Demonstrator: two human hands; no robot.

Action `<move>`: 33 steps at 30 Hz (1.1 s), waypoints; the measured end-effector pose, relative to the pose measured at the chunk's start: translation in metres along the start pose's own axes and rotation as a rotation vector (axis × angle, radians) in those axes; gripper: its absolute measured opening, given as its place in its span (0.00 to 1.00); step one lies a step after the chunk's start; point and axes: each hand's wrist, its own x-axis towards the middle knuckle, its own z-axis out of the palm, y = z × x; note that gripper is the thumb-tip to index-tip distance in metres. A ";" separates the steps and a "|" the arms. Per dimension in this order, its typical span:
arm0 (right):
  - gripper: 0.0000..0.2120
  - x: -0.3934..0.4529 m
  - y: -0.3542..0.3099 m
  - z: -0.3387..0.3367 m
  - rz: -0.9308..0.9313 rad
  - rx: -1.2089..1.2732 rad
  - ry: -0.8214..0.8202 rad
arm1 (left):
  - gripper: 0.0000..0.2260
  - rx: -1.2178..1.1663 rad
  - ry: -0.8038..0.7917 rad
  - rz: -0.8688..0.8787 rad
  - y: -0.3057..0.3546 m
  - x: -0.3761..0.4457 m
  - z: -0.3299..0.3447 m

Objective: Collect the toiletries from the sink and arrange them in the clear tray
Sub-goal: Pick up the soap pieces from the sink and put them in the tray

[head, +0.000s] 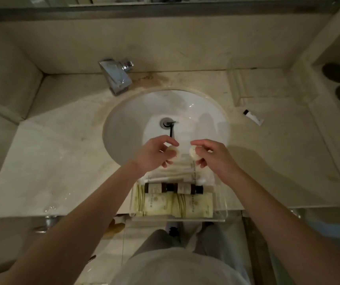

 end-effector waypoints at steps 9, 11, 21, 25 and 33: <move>0.05 -0.057 0.023 0.007 0.085 -0.039 -0.121 | 0.12 0.194 -0.109 0.034 -0.016 -0.053 0.026; 0.03 -0.064 0.030 0.007 0.090 -0.142 -0.146 | 0.12 0.221 -0.132 0.027 -0.020 -0.060 0.034; 0.09 -0.084 0.043 -0.002 0.185 -0.281 -0.146 | 0.10 0.367 -0.144 -0.027 -0.029 -0.070 0.071; 0.05 -0.085 0.047 0.001 0.166 -0.368 -0.141 | 0.09 0.454 -0.117 -0.026 -0.033 -0.070 0.078; 0.05 -0.076 0.053 -0.002 0.087 -0.684 -0.142 | 0.14 0.532 -0.055 0.003 -0.031 -0.070 0.087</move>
